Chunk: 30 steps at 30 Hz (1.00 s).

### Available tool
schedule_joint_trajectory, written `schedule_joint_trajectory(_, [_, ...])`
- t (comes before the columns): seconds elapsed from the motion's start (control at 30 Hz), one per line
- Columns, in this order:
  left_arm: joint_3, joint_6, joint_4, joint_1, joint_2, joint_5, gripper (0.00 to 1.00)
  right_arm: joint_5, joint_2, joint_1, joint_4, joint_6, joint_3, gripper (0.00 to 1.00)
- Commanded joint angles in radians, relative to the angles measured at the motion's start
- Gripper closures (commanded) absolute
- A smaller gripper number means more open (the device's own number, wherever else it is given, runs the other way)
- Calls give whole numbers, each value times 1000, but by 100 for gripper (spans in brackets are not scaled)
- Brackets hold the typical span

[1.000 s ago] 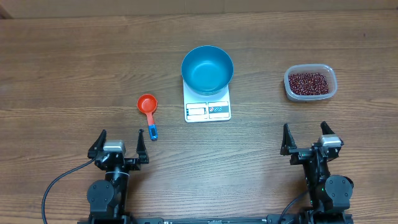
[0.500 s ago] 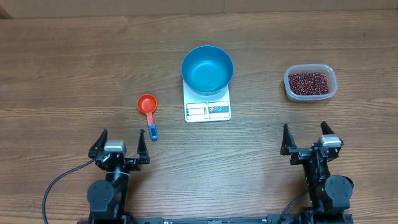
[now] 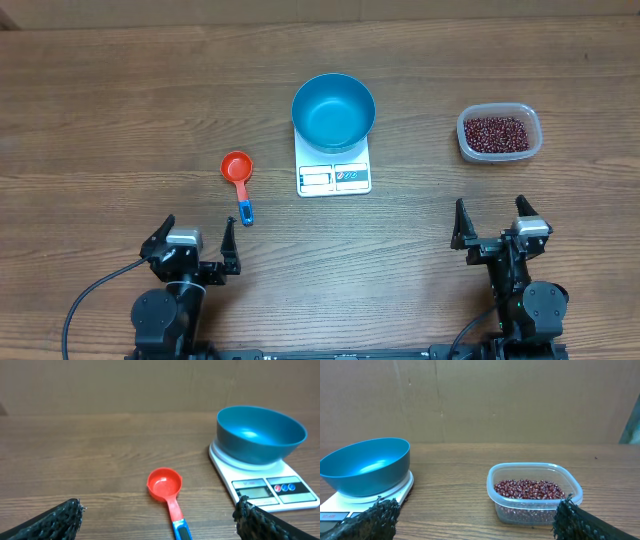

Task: Scoop item into bowl and weigh 150g on scale
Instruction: 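Move the left gripper forward over the red scoop's handle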

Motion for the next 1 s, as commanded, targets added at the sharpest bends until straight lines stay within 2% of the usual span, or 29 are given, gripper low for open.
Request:
schedule_joint_trajectory(0.0, [51,11,-19,6,-8,11,0,13,-10,2,6,-4,-10,0])
schedule_joint_trajectory(0.37, [130,-7,-93,6,96,11,0,13,-10,2,6,-4,-10,0])
schedule_joint_trajectory(0.63, [291,-3,-149,6,325,11,1,13,-10,2,6,-4,-10,0])
schedule_joint_trajectory(0.97, [553,24,-333,6,632,11,1,13,-10,2,6,-4,-10,0])
